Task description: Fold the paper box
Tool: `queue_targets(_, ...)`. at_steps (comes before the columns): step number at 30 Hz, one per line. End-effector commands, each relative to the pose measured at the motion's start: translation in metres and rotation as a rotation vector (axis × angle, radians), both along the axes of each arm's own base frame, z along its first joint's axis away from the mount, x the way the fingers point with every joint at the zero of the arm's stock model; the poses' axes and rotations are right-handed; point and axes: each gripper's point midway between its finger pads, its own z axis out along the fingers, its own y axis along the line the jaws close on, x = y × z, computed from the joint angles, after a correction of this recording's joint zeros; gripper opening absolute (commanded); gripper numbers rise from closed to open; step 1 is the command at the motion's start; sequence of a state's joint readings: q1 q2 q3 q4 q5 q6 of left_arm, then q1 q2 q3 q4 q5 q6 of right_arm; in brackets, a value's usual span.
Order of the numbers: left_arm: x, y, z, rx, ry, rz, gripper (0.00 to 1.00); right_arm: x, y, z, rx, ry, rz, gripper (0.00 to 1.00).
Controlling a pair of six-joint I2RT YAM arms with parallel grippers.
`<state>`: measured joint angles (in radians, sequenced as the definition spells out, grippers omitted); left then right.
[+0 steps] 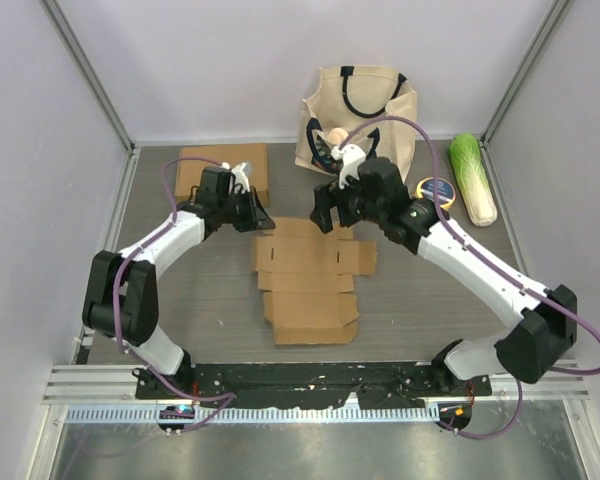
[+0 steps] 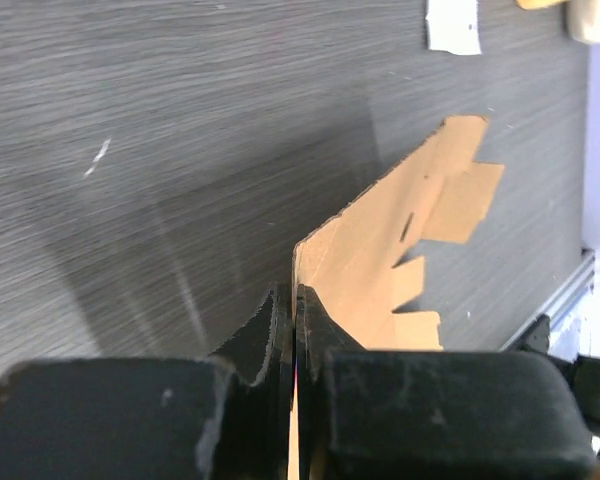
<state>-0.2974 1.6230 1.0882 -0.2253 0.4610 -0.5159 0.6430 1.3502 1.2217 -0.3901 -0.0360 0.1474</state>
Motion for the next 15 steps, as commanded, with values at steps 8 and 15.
queue_targets(8, -0.036, -0.031, 0.062, -0.134, -0.139, -0.234, 0.0, 0.017, 0.048, -0.057, -0.064, 0.122, 0.557, 0.83)
queue_targets(15, -0.046, -0.03, 0.073, -0.139, -0.179, -0.257, 0.0, 0.015, 0.059, -0.081, -0.038, 0.186, 0.648, 0.77)
